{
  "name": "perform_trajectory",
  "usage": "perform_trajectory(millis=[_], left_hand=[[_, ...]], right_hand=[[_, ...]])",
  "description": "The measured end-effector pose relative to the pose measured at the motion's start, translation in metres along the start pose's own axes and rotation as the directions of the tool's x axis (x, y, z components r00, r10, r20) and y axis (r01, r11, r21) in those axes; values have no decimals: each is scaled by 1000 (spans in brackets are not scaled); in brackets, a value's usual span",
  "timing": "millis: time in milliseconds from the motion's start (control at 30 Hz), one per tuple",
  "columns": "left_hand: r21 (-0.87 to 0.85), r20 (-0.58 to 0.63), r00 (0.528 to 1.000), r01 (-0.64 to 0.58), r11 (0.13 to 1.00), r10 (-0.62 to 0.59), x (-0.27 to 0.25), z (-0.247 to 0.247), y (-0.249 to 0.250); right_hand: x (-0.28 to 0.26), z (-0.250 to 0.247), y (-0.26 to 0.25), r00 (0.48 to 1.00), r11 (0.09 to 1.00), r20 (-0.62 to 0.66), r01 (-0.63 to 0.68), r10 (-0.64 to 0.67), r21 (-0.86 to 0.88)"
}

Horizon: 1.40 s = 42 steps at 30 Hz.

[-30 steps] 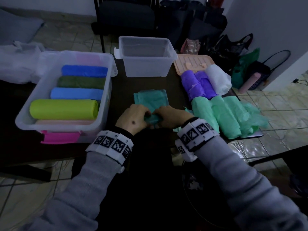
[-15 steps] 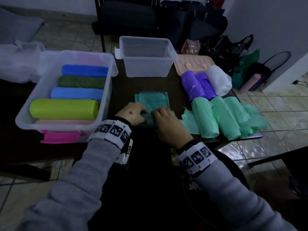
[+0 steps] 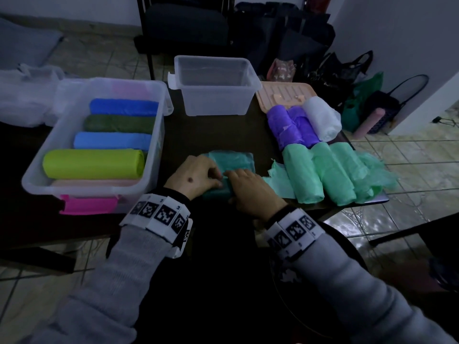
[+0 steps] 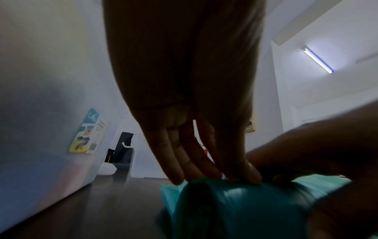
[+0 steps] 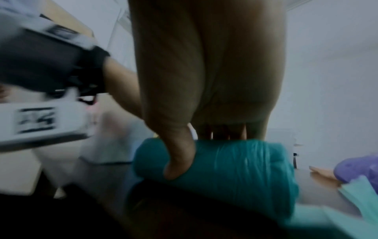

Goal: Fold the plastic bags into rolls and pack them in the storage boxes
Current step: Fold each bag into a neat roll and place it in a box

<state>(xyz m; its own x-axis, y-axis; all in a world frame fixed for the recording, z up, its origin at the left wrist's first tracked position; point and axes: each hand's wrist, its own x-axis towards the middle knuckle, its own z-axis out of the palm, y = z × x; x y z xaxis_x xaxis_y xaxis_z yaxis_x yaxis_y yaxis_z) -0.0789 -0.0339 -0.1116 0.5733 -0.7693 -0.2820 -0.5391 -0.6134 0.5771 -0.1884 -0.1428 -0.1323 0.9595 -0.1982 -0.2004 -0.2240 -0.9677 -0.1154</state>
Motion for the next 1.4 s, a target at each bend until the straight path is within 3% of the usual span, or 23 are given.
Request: perform_trajectory(millis=[200, 267, 333, 400, 533, 633, 767, 867, 1033, 1233, 1400], left_hand=[[62, 11, 1000, 11, 998, -12, -1, 6, 2], [79, 7, 1000, 27, 997, -27, 4, 7, -1], [81, 27, 998, 55, 995, -57, 9, 7, -3], [86, 52, 995, 82, 993, -86, 13, 6, -3], [74, 88, 989, 111, 991, -118, 19, 3, -1], [77, 84, 988, 126, 989, -132, 20, 3, 0], [48, -53, 996, 71, 996, -69, 13, 2, 3], [70, -61, 998, 21, 997, -16, 8, 4, 5], [114, -26, 999, 42, 993, -39, 7, 2, 6], [69, 145, 986, 78, 995, -88, 4, -6, 1], [78, 145, 987, 56, 995, -67, 0, -6, 3]], right_hand=[[26, -27, 16, 957, 976, 285, -107, 49, 190], [32, -30, 19, 950, 969, 309, -103, 31, 222], [33, -30, 23, 971, 950, 240, -93, 20, 297], [30, -27, 25, 996, 943, 89, -37, 8, 331], [15, -3, 14, 983, 988, -180, 70, -45, 136], [5, 12, 7, 984, 996, -175, 58, -45, 72], [7, 11, 8, 986, 998, -159, 49, -42, 35], [17, 6, 9, 993, 1000, -115, 25, -25, -2], [30, -12, 12, 1000, 1000, 5, 15, -15, -24], [24, -20, 14, 975, 993, 218, 11, -36, 114], [32, -23, 24, 957, 974, 289, -76, 11, 212]])
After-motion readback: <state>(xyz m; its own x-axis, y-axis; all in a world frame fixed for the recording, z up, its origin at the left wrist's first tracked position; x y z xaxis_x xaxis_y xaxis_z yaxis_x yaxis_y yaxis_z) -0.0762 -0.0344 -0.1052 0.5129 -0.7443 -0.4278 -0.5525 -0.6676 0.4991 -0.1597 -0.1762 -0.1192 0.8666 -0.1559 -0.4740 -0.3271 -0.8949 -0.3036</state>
